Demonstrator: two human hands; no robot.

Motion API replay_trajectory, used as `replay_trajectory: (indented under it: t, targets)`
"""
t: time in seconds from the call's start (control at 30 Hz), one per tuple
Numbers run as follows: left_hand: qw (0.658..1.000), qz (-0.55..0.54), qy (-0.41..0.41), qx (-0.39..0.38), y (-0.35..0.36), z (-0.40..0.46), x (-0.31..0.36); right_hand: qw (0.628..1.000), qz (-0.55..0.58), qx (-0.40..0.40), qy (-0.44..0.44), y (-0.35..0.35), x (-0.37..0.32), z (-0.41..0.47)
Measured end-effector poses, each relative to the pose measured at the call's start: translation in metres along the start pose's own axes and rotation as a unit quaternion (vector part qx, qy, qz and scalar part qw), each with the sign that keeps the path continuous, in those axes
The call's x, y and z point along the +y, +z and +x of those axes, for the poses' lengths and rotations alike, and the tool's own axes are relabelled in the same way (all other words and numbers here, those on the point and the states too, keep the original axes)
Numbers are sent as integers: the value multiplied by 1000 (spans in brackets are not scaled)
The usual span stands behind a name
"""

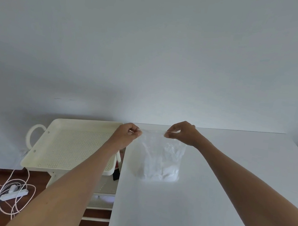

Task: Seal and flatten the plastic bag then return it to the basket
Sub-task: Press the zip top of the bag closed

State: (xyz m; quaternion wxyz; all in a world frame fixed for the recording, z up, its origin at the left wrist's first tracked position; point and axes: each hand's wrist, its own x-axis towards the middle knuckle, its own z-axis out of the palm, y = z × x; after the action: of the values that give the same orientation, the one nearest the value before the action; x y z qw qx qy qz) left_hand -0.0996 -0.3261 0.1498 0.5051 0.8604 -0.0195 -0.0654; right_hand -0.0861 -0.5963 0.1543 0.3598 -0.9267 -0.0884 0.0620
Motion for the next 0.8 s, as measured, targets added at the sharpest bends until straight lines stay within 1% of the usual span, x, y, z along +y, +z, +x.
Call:
replay_trajectory:
  t: [0.13, 0.27, 0.37, 0.47, 0.6, 0.7, 0.8]
  targets:
    - [1000, -22, -12, -8, 3, -2, 0, 1000, 16, 1, -9, 6, -7, 2]
    - [1000, 1, 5, -14, 6, -1, 0, 1000, 19, -9, -11, 12, -10, 2]
    - [999, 31, 16, -11, 10, 0, 9, 1000, 14, -2, 11, 0, 2, -5]
    - [999, 36, 20, -12, 11, -1, 10, 1000, 19, 5, 10, -4, 8, -5]
    - [1000, 13, 14, 10, 13, -5, 7, 999, 41, 18, 20, -2, 13, -7]
    - [999, 17, 12, 26, 13, -5, 2, 999, 44, 15, 23, -3, 18, -10]
    - [999, 0, -5, 38, 11, -5, 1, 998, 49, 23, 34, -9, 26, -14]
